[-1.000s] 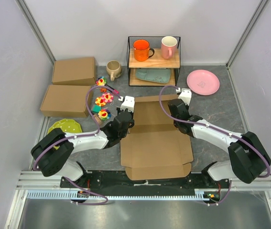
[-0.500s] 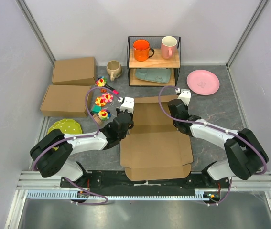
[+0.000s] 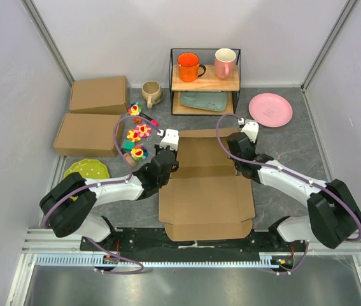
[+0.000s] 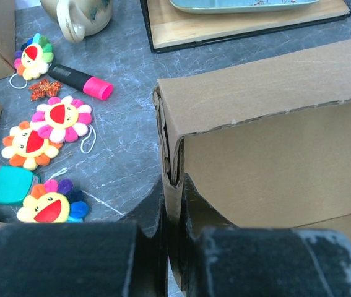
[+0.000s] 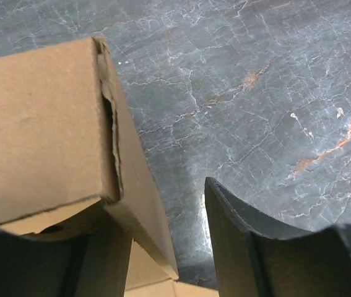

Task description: Fold the paper box

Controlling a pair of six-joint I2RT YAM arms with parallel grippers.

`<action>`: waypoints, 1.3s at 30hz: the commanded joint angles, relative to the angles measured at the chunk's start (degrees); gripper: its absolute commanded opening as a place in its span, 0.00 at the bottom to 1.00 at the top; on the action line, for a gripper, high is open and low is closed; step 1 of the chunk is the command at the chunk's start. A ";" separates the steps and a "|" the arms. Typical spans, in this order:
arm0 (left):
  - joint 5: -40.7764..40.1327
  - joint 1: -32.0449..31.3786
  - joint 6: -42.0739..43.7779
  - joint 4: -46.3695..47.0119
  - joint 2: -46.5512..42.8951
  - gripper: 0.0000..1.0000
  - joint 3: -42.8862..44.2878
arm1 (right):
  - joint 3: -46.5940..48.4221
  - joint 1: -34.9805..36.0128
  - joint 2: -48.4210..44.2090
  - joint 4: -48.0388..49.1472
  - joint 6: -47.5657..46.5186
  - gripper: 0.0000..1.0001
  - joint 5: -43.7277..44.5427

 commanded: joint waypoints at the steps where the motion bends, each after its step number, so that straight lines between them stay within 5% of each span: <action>1: -1.74 -0.70 2.86 -1.30 0.23 0.02 1.89 | -0.75 -0.21 -4.58 -2.83 1.08 0.55 -3.21; 4: -1.74 -0.70 2.33 -1.39 0.50 0.02 1.98 | -1.45 -0.22 -4.76 -3.35 0.73 0.41 -4.63; 5: -1.66 -0.70 2.24 -1.47 0.58 0.02 1.98 | -1.72 -0.13 -4.58 -3.36 0.73 0.27 -4.98; 8: -1.74 -0.70 2.07 -1.65 0.23 0.02 1.89 | -3.56 -0.13 -5.89 -2.75 1.17 0.08 -5.85; 10: -1.92 -0.70 1.98 -1.56 0.14 0.02 1.81 | -5.49 -0.22 -7.82 -0.56 1.26 0.19 -7.35; 11: -1.83 -0.70 1.89 -1.56 0.23 0.02 1.89 | -5.85 -0.21 -9.92 0.24 1.08 0.40 -8.23; 12: -1.92 -0.70 1.89 -1.56 0.49 0.02 1.98 | -6.02 -0.21 -10.90 0.59 0.82 0.47 -9.98; 17: -2.44 -0.78 1.71 -1.48 1.11 0.02 2.59 | -4.88 -0.13 -17.22 -2.12 -1.03 0.68 -14.12; 28: -9.47 -0.70 -0.13 2.29 6.12 0.02 4.53 | -3.83 -0.21 -35.95 -6.61 -2.35 0.79 -16.59; 39: -11.06 -0.70 2.59 35.39 10.51 0.02 -6.71 | 0.56 -3.46 -32.27 -5.22 4.33 0.84 -18.58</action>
